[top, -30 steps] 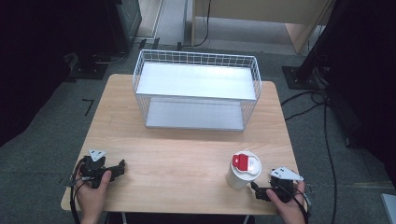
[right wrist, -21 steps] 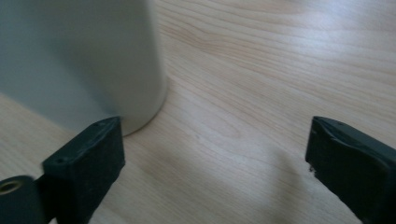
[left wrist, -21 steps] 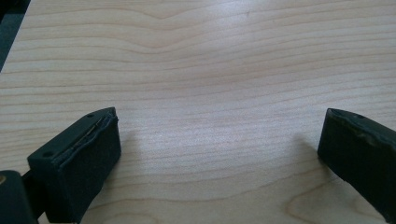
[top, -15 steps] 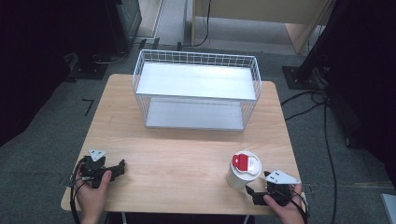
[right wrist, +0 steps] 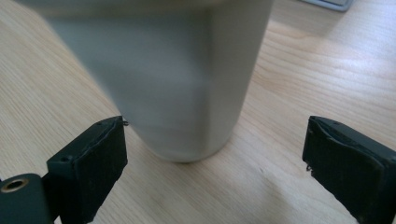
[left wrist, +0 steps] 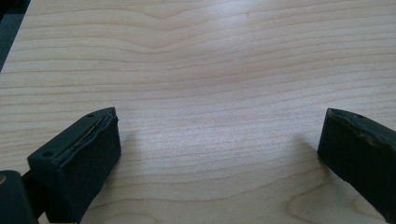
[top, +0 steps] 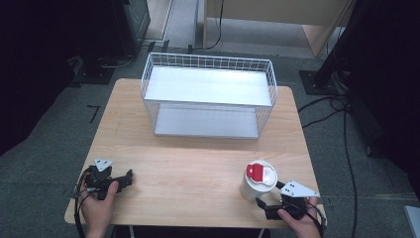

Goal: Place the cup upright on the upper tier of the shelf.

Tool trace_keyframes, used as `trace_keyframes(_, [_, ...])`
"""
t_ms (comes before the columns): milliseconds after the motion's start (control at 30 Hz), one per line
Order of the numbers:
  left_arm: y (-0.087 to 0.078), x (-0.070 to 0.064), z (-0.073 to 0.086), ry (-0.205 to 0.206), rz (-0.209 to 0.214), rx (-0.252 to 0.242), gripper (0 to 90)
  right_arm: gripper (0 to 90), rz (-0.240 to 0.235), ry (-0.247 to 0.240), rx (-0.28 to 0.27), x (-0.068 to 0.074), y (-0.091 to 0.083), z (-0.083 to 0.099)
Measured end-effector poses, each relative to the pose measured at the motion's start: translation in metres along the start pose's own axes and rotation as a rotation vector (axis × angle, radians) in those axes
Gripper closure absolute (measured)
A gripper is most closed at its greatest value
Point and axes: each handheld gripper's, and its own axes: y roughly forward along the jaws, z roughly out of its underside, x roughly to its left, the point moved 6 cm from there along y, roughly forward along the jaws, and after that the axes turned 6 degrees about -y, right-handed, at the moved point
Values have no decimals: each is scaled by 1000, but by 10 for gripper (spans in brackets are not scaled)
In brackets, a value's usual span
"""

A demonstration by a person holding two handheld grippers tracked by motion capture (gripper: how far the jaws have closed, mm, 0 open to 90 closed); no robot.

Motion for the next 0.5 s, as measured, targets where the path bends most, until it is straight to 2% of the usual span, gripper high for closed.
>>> trace_keyframes(133, [0, 0, 0, 0, 0, 0, 0, 66, -11, 8, -24, 2, -1, -5])
trace_keyframes(267, [0, 0, 0, 0, 0, 0, 0, 72, -38, 20, -77, 6, -3, -15])
trace_keyframes(500, [0, 0, 0, 0, 0, 0, 0, 75, -57, 28, -106, 13, 0, -28])
